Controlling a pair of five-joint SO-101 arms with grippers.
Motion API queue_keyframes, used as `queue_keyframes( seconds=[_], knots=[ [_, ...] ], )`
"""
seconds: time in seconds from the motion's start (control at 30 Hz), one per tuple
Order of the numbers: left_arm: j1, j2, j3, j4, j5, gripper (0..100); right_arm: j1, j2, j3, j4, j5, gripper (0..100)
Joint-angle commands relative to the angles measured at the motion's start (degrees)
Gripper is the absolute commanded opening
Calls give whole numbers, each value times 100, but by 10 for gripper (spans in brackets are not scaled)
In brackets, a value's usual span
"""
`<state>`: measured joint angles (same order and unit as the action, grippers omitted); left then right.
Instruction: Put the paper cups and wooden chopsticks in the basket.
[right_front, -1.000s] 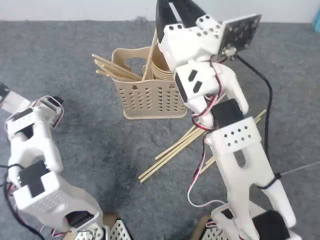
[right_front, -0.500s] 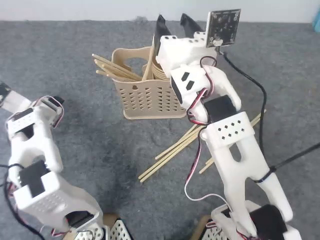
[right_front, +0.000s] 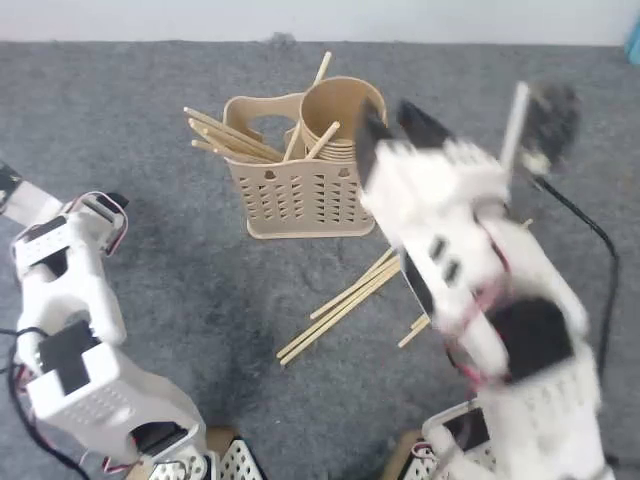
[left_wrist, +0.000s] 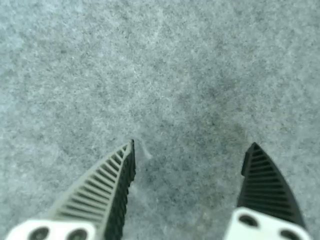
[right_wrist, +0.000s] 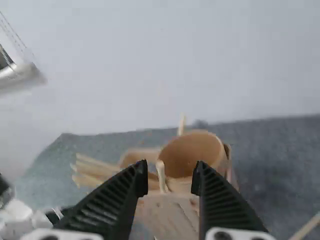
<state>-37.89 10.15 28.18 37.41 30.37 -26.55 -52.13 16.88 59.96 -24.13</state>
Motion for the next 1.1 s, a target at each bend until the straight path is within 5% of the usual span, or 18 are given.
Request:
queue_keyframes(
  seconds=[0.0, 0.17, 0.5, 0.83, 1.07],
  knots=[
    [62, -18, -251, -105, -70, 326, 347, -760, 809, 1182, -62, 143],
    [62, -18, -251, -105, -70, 326, 1508, -1349, 2391, 945, 9, 145],
    [176, -44, -224, -97, -290, 326, 3081, -1437, 4563, 796, 1345, 143],
    [193, -62, -215, 53, -484, 326, 3380, -1490, 6505, -1156, 1327, 141],
    [229, -70, -207, 88, -791, 290, 3389, -1490, 6523, -919, 1090, 143]
  ],
)
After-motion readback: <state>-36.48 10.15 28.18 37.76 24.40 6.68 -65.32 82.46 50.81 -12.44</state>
